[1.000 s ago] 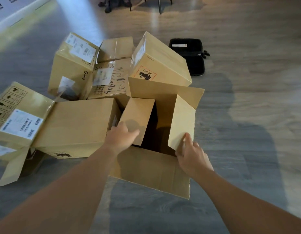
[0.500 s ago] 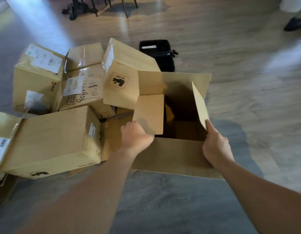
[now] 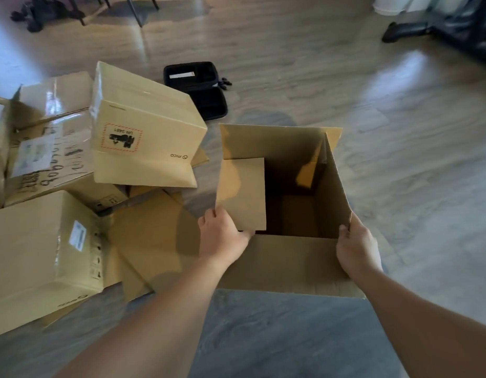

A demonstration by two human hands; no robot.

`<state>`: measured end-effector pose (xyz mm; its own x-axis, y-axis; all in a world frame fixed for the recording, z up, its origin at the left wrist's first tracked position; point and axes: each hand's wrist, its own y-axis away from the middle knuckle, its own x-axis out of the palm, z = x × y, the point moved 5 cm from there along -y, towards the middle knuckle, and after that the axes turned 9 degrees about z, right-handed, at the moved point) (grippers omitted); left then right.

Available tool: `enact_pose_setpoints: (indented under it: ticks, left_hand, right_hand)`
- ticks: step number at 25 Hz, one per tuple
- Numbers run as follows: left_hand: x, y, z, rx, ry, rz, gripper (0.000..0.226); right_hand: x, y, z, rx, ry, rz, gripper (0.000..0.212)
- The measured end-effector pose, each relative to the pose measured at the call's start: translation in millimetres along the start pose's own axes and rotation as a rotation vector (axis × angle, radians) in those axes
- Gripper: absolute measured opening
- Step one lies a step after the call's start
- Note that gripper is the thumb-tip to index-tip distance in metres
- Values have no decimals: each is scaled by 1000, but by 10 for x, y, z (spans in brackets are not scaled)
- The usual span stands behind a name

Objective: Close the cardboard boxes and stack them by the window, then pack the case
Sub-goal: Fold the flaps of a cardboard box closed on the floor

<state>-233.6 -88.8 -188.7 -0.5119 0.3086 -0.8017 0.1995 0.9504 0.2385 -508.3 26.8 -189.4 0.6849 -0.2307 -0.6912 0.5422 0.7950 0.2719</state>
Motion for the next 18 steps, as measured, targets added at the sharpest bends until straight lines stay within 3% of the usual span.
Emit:
enact_pose_setpoints:
  ticks: [2,5,10,13,16,18]
  left_hand:
    - [27,29,-65,91,-138,-15,66]
    - [35,118,-108,209,-370,-132,61]
    - [-58,143,-139,368,-243,-175,51]
    - [-114,118,-110,391,-258,-206,45]
    - [-176,74,-86,365,-253,-260,38]
    - [-239,29,-43,246,-205,-306,40]
  right_hand:
    - [-87,-61,-171,100,24,-53,17]
    - [-210,-80,-328,175,17,-153,25]
    - [-351,-9,-386,278,208,-311,35]
    - [-256,3,-153,53,322,-275,28]
    - [-50,74,62,-170,276,-204,13]
    - [56,102,109,-160,310,-171,32]
